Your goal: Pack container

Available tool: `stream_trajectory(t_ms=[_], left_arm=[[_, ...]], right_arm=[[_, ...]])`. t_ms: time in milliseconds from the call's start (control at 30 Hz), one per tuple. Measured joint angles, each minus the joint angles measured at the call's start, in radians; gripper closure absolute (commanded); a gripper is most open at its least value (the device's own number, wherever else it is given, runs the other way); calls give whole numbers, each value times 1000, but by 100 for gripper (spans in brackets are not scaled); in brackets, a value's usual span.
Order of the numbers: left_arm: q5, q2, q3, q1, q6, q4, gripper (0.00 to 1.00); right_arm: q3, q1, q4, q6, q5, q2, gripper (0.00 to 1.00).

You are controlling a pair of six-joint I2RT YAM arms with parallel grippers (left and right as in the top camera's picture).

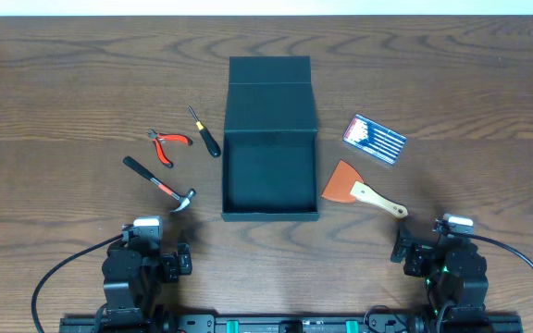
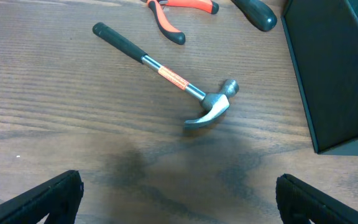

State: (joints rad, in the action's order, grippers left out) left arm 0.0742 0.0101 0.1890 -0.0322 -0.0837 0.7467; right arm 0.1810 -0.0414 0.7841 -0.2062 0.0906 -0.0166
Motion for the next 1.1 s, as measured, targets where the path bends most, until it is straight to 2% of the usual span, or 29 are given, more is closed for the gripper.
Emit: stream_trajectory(t_ms=[1100], left_arm=[[0,0,0,0,0,0,1]], right_arm=[[0,0,-23,0,0,-29,1]])
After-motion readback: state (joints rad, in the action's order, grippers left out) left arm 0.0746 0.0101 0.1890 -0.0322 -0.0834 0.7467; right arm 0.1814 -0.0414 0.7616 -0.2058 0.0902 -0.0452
